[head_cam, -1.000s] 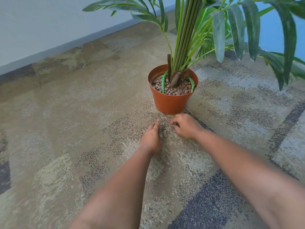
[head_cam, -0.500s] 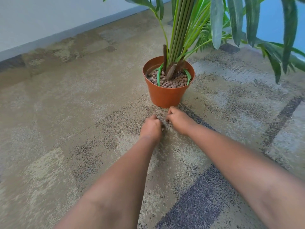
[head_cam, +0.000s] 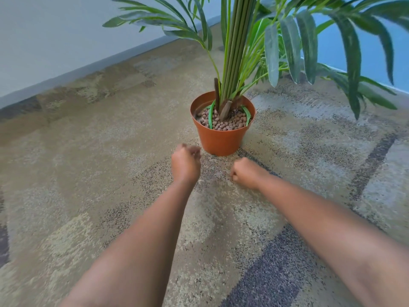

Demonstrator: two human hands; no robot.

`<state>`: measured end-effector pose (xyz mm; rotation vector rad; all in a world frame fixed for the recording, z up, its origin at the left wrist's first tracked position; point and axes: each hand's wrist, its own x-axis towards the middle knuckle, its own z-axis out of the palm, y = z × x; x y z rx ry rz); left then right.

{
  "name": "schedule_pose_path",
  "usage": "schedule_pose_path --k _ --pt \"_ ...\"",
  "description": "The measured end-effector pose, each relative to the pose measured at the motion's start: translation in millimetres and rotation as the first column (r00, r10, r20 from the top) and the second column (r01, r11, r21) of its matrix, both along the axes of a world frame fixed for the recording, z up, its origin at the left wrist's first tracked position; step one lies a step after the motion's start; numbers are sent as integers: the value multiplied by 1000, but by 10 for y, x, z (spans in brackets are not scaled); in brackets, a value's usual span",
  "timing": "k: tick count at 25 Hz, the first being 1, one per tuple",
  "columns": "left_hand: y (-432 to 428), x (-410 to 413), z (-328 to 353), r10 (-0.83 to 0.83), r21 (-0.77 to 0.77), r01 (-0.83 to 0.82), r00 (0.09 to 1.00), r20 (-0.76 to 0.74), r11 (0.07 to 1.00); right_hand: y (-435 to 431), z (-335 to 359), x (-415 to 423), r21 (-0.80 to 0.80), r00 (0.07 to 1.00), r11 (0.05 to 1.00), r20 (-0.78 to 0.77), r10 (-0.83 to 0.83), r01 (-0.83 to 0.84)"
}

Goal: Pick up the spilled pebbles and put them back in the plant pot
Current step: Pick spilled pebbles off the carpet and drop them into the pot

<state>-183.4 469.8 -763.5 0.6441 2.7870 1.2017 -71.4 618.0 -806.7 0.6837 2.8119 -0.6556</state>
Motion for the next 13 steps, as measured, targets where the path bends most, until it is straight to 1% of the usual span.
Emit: schedule_pose_path --k 2,3,4,6,9,11,13 --pt "117 -167 244 31 140 -24 998 -51 990 119 47 116 -23 996 996 -30 -87 86" --pt "207 -235 359 35 187 -19 996 -82 982 147 78 149 -43 990 990 -47 -136 134" --pt "309 -293 463 28 213 -5 994 -107 977 156 90 168 -48 987 987 -52 -154 151" --pt "517 -382 600 -21 209 51 990 -141 977 126 78 165 -27 992 993 -44 -120 118" --pt "742 -502 657 -103 96 124 975 -197 988 36 52 160 50 1000 999 28 15 -16" --pt "812 -571 652 -219 -78 209 961 -169 975 -6 0 212 95 995 991 38 94 -98" --pt "812 -587 621 -326 -266 288 938 -115 920 -10 -69 294 115 993 986 -3 118 -117"
